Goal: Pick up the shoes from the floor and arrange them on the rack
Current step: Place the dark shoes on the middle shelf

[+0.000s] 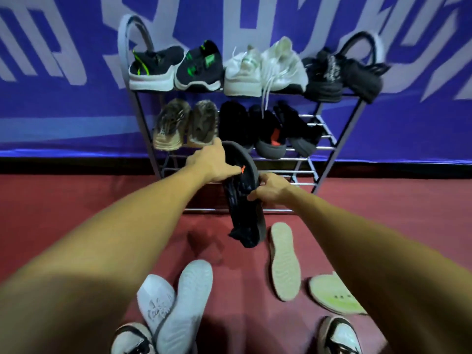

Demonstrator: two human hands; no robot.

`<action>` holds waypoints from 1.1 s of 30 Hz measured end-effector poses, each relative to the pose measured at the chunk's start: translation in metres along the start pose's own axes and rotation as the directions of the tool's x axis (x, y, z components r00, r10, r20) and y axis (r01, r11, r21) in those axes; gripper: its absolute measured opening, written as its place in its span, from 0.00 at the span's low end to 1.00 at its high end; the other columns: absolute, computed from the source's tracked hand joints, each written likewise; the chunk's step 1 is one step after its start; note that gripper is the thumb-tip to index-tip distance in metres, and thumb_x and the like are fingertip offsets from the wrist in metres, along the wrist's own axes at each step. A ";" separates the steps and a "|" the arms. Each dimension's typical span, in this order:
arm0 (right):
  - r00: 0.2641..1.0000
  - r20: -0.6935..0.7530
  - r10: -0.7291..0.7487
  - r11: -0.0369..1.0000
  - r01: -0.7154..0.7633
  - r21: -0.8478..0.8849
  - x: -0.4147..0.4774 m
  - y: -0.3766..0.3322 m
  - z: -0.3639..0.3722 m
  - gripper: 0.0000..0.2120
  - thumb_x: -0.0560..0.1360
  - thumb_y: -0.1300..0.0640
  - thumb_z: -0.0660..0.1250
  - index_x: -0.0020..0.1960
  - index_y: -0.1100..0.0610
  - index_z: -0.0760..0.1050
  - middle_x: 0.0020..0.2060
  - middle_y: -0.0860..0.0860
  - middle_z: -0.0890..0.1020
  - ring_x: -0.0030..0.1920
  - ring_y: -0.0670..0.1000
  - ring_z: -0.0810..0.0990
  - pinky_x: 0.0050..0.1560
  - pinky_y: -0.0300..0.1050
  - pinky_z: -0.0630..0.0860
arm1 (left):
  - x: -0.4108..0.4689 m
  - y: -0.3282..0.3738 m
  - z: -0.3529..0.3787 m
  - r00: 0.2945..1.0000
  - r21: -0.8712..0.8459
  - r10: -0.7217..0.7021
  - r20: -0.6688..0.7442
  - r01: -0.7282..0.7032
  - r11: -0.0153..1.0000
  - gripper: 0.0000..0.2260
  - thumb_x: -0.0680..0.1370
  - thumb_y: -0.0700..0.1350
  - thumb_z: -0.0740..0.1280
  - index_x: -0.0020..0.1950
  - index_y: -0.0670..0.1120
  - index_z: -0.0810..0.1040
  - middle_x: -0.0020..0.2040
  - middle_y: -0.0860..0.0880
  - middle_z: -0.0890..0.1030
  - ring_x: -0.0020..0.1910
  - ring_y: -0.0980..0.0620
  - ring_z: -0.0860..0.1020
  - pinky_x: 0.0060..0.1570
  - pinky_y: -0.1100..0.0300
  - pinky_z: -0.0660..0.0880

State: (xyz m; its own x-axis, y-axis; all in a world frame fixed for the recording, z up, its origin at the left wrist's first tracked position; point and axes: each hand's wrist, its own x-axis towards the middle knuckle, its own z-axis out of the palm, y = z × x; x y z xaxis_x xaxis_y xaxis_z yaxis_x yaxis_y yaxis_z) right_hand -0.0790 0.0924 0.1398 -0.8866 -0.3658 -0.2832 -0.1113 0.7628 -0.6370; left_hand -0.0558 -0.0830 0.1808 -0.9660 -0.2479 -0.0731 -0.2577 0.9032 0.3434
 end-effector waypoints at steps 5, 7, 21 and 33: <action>0.999 -0.045 -0.007 0.998 0.004 -0.069 -0.032 -0.008 -0.058 0.13 0.68 0.58 0.76 0.51 0.51 0.79 0.43 0.50 0.81 0.43 0.51 0.80 0.49 0.47 0.79 | -0.012 0.050 -0.029 0.996 -0.089 0.028 -0.087 -0.035 0.995 0.44 0.70 0.56 0.74 0.75 0.47 0.50 0.66 0.36 0.71 0.61 0.33 0.75 0.57 0.43 0.75; 0.994 -0.105 0.012 0.993 -0.024 -0.115 -0.041 -0.008 -0.075 0.10 0.66 0.56 0.77 0.41 0.50 0.76 0.43 0.51 0.82 0.43 0.52 0.81 0.51 0.48 0.81 | -0.019 0.060 -0.039 0.992 -0.053 0.066 -0.107 -0.072 0.996 0.35 0.70 0.57 0.73 0.70 0.53 0.58 0.64 0.37 0.70 0.57 0.32 0.76 0.55 0.42 0.75; 0.843 -0.537 -0.019 0.981 -0.087 -0.173 -0.048 0.001 -0.083 0.13 0.74 0.52 0.69 0.58 0.46 0.81 0.55 0.53 0.81 0.54 0.59 0.80 0.47 0.48 0.77 | -0.016 0.047 -0.024 0.977 0.022 0.185 -0.109 -0.183 0.983 0.07 0.77 0.57 0.65 0.53 0.59 0.77 0.54 0.46 0.82 0.56 0.39 0.78 0.52 0.52 0.73; 0.848 -0.520 0.103 0.986 -0.017 0.168 -0.032 0.006 -0.096 0.19 0.77 0.40 0.64 0.44 0.57 0.72 0.44 0.56 0.82 0.47 0.58 0.79 0.44 0.50 0.73 | -0.003 0.059 -0.018 0.991 -0.817 -0.082 0.109 0.136 0.561 0.08 0.81 0.49 0.65 0.43 0.49 0.78 0.45 0.49 0.79 0.37 0.53 0.74 0.26 0.66 0.68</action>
State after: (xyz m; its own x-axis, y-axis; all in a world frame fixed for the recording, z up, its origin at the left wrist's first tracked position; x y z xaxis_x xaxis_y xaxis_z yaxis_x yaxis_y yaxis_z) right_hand -0.0939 0.1596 0.2141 -0.9967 0.0462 0.0671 -0.0191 0.6682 -0.7437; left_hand -0.0684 -0.0352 0.2185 -0.9380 -0.2815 -0.2023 -0.2603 0.1866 0.9473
